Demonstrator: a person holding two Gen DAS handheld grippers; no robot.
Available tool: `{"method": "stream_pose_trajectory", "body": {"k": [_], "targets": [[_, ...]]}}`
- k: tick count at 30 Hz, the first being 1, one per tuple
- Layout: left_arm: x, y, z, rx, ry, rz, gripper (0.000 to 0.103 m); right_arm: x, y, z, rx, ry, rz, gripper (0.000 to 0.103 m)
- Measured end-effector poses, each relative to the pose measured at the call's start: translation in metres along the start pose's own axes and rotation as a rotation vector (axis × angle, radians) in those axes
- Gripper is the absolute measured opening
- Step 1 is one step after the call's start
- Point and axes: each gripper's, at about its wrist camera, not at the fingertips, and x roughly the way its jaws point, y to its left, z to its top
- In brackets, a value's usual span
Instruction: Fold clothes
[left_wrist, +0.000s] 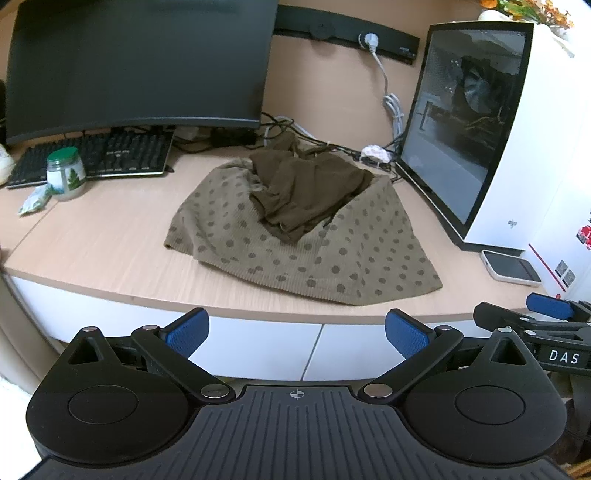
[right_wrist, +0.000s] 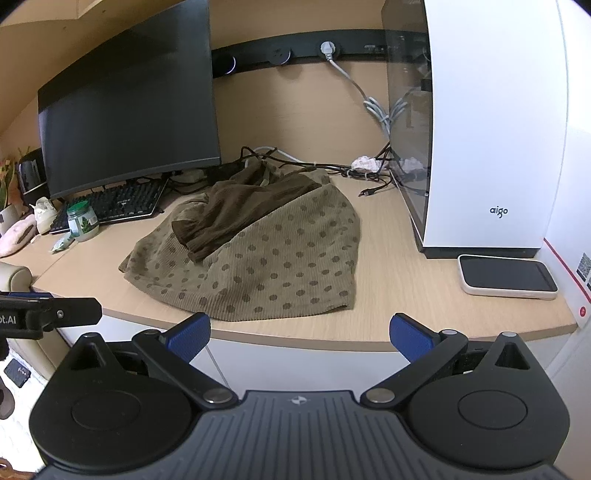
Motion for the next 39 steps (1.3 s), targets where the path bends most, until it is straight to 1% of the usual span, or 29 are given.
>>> {"method": "stream_pose_trajectory", "body": {"k": [14,19,24,27,30,33,34,36,39], "targets": [[0.019,0.012,0.006,0.002,0.029,-0.030,0.103,0.013,0.004,0.005,0.008,0.031,-0.023,0.103],[0.034,0.023,0.012,-0.001,0.050,-0.048,0.103,0.028,0.009,0.010,0.015,0.061,-0.042,0.103],[0.055,0.037,0.026,0.025,0.073,-0.080,0.103,0.050,0.021,0.020,0.022,0.088,-0.061,0.103],[0.073,0.050,0.041,0.045,0.082,-0.106,0.103,0.071,0.031,0.034,0.056,0.103,-0.065,0.103],[0.095,0.068,0.064,0.062,0.089,-0.148,0.103,0.096,0.043,0.050,0.093,0.122,-0.075,0.103],[0.123,0.092,0.096,0.054,0.111,-0.211,0.103,0.130,0.054,0.068,0.139,0.187,-0.096,0.103],[0.135,0.100,0.108,0.046,0.124,-0.245,0.103,0.143,0.058,0.074,0.159,0.216,-0.112,0.103],[0.163,0.113,0.131,0.034,0.153,-0.314,0.103,0.167,0.063,0.083,0.200,0.262,-0.172,0.103],[0.202,0.118,0.156,0.045,0.187,-0.350,0.103,0.198,0.068,0.096,0.252,0.301,-0.259,0.103]]}}
